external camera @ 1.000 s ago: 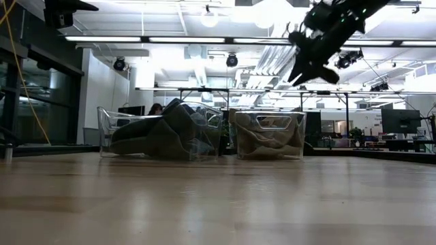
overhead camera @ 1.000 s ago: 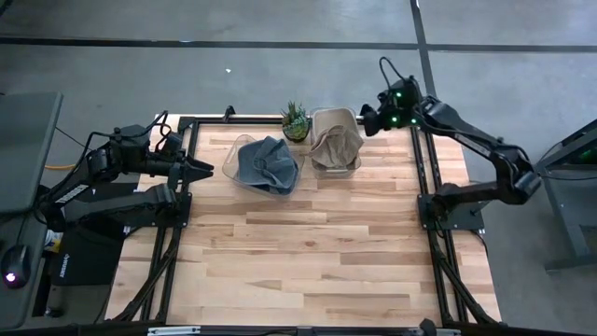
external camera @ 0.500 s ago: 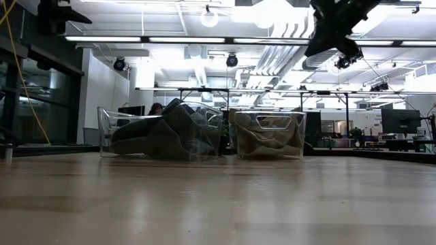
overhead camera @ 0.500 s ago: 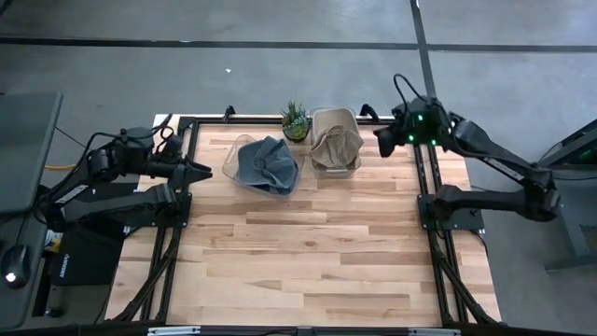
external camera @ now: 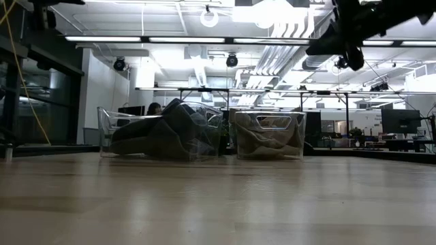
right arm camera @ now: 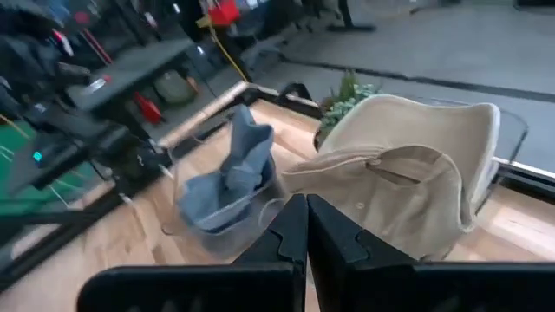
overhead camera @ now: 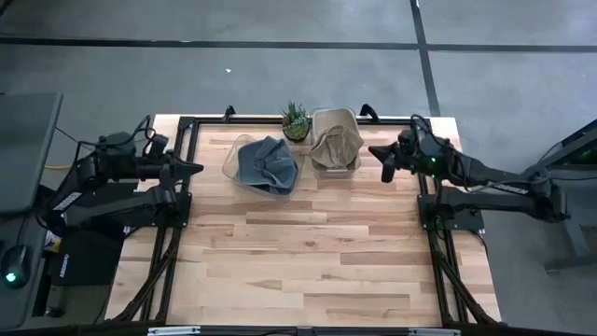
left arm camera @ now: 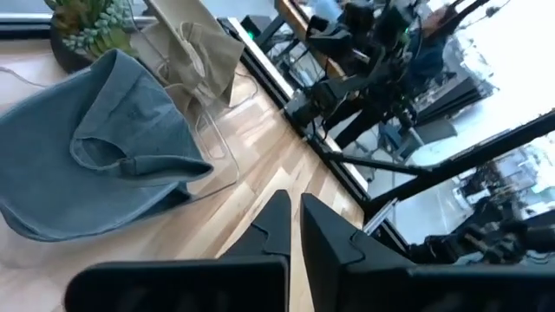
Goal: Pick & Place hat
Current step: Return to Home Position
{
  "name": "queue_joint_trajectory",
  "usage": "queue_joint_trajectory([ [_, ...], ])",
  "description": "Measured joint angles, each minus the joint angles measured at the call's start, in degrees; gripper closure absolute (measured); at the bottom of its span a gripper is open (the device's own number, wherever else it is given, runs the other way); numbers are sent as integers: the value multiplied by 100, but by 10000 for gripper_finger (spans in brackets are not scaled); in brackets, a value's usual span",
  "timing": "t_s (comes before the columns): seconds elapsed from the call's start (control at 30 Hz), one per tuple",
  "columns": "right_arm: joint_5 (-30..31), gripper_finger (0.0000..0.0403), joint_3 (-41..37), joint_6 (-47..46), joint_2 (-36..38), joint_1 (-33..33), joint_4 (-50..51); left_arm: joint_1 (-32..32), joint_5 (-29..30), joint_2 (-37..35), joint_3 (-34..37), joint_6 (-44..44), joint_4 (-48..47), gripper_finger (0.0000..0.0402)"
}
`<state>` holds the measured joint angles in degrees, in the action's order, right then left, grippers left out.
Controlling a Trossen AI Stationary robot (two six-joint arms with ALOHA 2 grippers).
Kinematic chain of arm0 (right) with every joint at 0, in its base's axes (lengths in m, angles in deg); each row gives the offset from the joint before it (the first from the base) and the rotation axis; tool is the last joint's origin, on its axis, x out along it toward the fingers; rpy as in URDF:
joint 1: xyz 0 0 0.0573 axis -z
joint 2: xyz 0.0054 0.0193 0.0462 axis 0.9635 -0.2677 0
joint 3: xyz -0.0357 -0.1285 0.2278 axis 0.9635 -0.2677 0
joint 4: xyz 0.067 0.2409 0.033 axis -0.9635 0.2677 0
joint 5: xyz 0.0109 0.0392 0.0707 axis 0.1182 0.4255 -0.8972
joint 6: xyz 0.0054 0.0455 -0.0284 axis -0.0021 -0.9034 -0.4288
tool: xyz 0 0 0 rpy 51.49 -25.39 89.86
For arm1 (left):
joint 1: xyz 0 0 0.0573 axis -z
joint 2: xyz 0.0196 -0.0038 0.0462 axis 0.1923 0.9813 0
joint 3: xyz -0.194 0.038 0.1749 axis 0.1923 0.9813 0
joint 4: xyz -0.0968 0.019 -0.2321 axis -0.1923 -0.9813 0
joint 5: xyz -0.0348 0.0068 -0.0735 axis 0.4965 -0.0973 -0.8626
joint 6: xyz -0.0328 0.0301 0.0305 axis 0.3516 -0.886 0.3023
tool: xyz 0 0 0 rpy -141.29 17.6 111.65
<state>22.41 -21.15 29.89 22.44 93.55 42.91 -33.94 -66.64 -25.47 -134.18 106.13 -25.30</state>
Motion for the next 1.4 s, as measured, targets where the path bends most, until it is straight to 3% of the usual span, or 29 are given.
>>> queue_joint_trajectory([
  [0.43,56,403,-2027,181,1652,6,-2855,0,-301,-927,2215,1167,2566,401],
  [0.57,16,403,-2416,-5,2131,6,-2924,0,-301,-1142,2714,1601,3220,401],
  [0.77,-158,403,-2561,-121,2581,6,-2539,-2,155,-1589,3100,1848,3240,401],
  [1.03,-231,403,-2568,-64,3121,3,-1943,-2,308,-1567,3196,1800,3361,401],
  [1.4,-320,403,-2566,343,3548,-1,-1936,-2,305,-1565,4542,2321,5514,401],
])
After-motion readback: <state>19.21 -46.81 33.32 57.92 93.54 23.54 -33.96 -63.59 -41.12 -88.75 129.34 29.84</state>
